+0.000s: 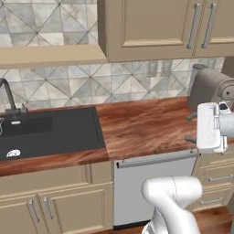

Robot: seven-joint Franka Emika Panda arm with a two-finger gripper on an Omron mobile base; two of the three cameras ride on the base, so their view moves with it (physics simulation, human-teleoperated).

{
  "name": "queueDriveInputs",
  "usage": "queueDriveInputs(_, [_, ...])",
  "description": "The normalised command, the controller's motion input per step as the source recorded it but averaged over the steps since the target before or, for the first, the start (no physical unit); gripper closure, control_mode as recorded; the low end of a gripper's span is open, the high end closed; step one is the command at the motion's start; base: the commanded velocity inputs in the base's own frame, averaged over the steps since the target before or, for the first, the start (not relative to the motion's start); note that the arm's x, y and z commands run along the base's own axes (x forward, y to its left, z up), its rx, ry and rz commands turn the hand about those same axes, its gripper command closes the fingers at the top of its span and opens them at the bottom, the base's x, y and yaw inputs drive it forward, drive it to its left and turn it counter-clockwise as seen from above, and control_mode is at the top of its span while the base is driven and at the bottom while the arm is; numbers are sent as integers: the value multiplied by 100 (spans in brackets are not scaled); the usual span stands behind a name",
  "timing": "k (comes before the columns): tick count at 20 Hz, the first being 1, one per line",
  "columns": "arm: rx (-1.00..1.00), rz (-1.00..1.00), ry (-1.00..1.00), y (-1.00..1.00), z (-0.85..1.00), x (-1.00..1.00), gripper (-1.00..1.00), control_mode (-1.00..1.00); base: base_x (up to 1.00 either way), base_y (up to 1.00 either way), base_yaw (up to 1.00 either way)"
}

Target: Four empty soda cans are scattered around the kitchen. Gather all the cans and cluster them next to the stove for recycling.

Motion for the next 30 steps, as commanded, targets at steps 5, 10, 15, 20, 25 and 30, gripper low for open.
queueDriveInputs(5, [0,0,0,0,0,0,-100,100,-13,-60,-17])
queueDriveInputs(10, [0,0,0,0,0,0,-100,100,-13,-61,-17])
queueDriveInputs(15, [0,0,0,0,0,0,-100,100,-14,-61,-17])
queueDriveInputs(20, [0,0,0,0,0,0,-100,100,-15,-48,-18])
queueDriveInputs(25, [0,0,0,0,0,0,-100,100,-3,-13,-24])
queueDriveInputs(30, [0,0,0,0,0,0,-100,100,7,0,-24])
